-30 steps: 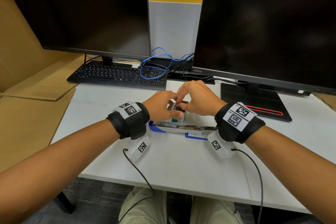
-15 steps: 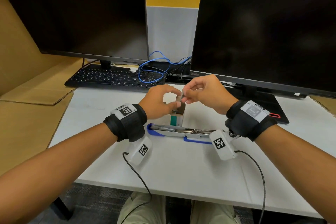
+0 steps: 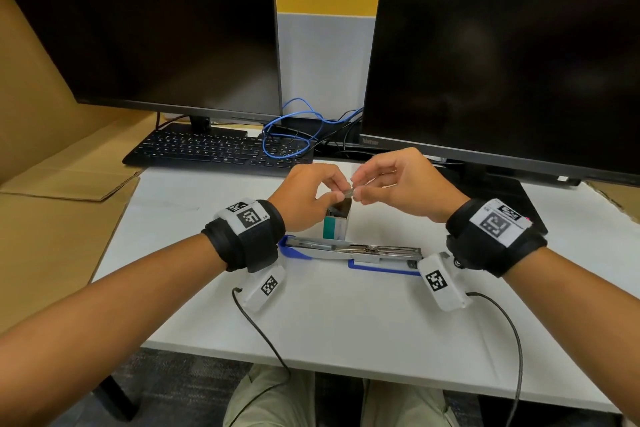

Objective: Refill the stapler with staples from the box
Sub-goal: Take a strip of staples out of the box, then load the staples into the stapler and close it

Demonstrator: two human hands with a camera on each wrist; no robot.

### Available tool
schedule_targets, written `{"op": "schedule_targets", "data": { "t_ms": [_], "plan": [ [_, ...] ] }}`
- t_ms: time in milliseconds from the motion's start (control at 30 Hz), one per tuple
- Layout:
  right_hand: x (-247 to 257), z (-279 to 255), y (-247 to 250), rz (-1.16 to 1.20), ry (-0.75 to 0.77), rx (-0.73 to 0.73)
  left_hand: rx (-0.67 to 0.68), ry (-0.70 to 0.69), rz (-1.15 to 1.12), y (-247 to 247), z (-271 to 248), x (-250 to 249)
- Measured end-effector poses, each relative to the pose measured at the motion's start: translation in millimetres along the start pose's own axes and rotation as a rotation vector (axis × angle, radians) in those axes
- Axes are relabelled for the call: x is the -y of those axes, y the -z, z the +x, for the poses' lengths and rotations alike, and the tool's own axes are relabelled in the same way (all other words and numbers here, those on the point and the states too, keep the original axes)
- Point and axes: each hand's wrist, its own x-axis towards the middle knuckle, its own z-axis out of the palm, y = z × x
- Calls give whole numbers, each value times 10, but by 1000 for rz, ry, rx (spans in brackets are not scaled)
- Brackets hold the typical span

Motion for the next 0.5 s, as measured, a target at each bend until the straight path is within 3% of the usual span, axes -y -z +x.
{"op": "schedule_targets", "data": {
  "t_ms": [133, 333, 500],
  "plan": [
    [-69, -68, -36, -251, 90, -1, 25, -15, 46, -56, -6, -19],
    [-180, -244, 45, -275, 79, -64, 223, -59, 241, -89, -62, 28],
    [-226, -380, 51, -269, 34, -6, 230, -107, 359, -3, -25, 47]
  ]
}}
